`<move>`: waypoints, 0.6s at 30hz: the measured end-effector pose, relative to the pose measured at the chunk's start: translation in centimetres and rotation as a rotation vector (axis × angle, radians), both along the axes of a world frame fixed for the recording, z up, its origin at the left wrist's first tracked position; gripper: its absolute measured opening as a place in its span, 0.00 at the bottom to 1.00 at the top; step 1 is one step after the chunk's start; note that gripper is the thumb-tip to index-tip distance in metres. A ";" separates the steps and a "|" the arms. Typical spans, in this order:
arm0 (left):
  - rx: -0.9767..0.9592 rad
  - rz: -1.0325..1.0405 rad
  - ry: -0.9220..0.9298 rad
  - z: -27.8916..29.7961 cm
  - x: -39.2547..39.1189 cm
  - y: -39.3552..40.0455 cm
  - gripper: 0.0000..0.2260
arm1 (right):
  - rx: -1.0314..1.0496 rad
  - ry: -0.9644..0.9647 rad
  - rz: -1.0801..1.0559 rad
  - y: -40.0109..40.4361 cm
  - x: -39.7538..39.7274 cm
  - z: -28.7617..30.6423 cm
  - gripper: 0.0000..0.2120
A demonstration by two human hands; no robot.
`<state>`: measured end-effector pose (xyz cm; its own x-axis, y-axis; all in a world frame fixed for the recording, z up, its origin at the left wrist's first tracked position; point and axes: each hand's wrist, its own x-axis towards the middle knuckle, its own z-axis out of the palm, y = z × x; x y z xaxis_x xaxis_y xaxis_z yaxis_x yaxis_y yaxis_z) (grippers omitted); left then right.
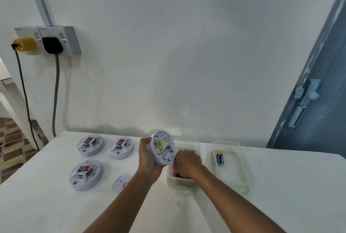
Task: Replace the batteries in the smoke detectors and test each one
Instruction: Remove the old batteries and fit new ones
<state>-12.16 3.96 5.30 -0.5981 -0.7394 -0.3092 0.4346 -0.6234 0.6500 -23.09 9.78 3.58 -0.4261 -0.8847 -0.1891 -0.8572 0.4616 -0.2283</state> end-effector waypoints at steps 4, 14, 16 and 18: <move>0.027 0.033 0.051 0.4 0.3 -0.3 0.20 | -0.233 -0.201 -0.178 0.3 -1.1 1.2 0.09; 0.068 0.050 0.276 1.8 0.6 0.1 0.21 | -0.929 -1.102 -0.284 3.4 -0.6 6.6 0.06; 0.055 0.024 0.305 2.4 0.4 0.4 0.23 | -0.969 -1.113 -0.245 3.2 -0.1 6.9 0.06; 0.050 0.000 0.330 3.0 0.4 0.7 0.24 | -1.002 -1.101 -0.220 3.1 0.1 7.1 0.05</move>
